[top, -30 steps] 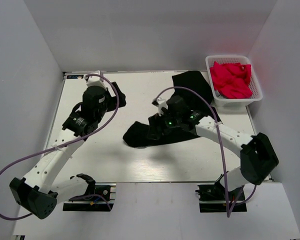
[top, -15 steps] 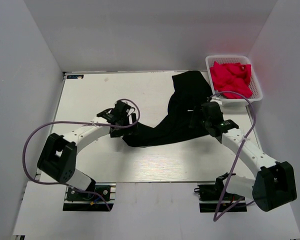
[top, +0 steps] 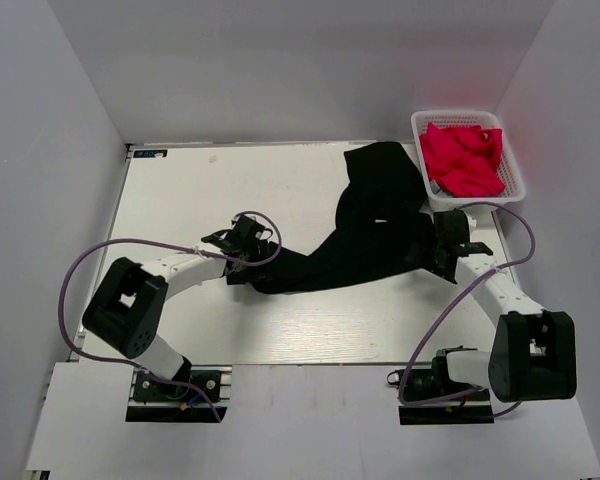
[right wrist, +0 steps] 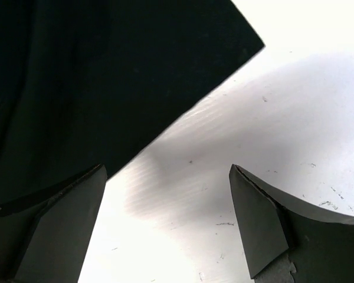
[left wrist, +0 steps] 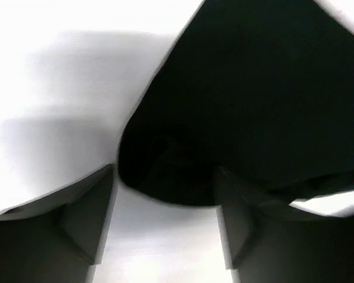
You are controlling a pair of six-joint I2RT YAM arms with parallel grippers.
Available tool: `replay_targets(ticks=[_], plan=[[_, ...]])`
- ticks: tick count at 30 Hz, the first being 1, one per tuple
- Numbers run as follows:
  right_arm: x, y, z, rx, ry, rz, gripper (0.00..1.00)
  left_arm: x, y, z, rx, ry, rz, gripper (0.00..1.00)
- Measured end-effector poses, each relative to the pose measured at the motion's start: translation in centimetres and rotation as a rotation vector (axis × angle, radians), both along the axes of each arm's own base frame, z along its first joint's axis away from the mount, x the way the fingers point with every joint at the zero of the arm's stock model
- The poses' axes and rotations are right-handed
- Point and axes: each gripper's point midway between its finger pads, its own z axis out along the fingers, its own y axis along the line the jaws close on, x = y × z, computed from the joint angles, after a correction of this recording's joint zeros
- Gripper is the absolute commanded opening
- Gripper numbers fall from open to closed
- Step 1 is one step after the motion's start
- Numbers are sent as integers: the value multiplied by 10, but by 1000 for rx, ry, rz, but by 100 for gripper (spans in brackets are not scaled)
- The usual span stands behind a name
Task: Fold and stack the t-shirts
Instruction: Flatten out the tshirt
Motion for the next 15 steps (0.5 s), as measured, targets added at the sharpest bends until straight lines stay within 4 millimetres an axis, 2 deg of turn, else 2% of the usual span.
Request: replay_targets(ticks=[1, 3, 4, 5, 11, 15], plan=[[0, -2, -3, 5, 10, -8, 90, 7, -2, 1, -3, -22, 0, 58], [0, -6, -8, 20, 28, -23, 90, 15, -6, -1, -2, -33, 6, 42], [0, -7, -10, 31, 36, -28, 90, 18, -6, -2, 2, -36, 6, 12], [0, -8, -12, 40, 42, -32, 90, 20, -7, -2, -1, -42, 15, 0], [9, -15, -26, 62, 66, -72, 89, 21, -3, 0, 2, -68, 15, 0], [19, -24, -36, 72, 95, -113, 85, 19, -4, 18, -39, -117, 11, 0]])
